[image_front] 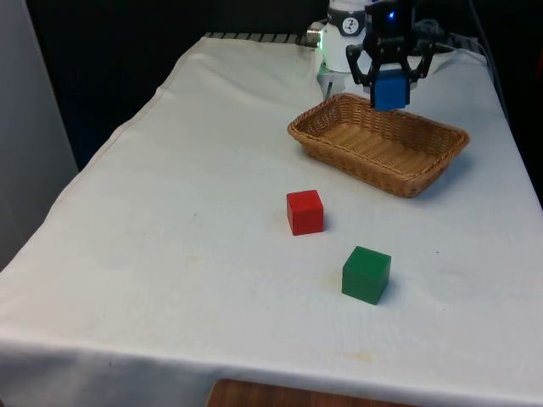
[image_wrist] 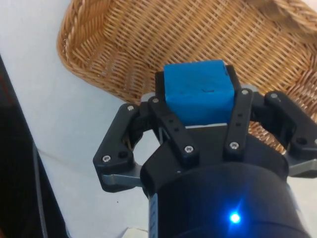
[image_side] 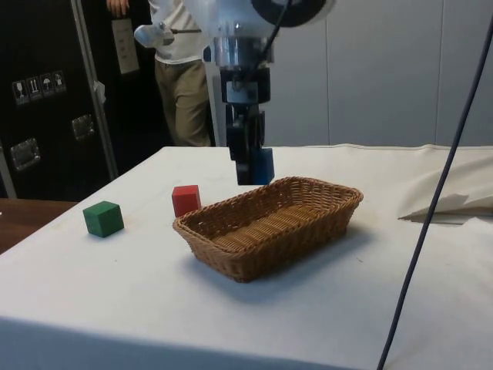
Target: Pick up the blue cube and place it into the basket.
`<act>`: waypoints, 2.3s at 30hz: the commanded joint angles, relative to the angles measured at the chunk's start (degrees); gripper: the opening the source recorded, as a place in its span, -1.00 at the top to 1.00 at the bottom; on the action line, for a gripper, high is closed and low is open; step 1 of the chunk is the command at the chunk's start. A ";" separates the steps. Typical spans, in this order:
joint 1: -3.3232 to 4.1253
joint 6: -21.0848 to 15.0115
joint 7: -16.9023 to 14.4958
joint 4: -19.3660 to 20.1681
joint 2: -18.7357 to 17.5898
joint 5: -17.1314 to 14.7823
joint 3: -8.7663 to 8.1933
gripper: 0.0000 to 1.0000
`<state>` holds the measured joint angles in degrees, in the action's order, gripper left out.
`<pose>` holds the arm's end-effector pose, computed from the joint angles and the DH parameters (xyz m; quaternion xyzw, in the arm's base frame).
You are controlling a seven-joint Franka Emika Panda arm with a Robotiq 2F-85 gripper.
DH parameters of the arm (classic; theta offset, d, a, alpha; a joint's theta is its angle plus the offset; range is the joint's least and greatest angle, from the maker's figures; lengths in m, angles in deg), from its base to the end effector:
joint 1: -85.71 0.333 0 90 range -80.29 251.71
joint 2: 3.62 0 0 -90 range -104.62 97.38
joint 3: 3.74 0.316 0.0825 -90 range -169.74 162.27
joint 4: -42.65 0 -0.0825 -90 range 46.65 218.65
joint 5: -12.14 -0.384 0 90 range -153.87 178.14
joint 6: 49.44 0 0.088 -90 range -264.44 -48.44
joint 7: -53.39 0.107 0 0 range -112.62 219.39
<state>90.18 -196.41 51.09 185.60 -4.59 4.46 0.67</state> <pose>0.4687 0.0712 0.2836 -0.9980 -0.0422 -0.0243 0.0401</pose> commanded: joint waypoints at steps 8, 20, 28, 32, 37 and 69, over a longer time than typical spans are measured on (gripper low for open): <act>0.17 -5.27 2.18 0.97 -3.50 1.15 0.80 0.99; 0.40 -11.12 3.38 1.15 -8.82 1.72 0.86 0.99; 0.57 -14.21 3.78 1.49 -11.23 2.01 0.52 0.99; 0.46 -15.18 3.44 1.55 -12.03 1.38 0.80 0.99; 0.23 -15.01 2.81 1.38 -12.20 0.69 1.26 0.99; -0.06 -8.42 2.81 0.69 -6.19 0.34 1.49 -1.00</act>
<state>90.07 -205.17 53.62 186.46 -10.78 4.69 2.22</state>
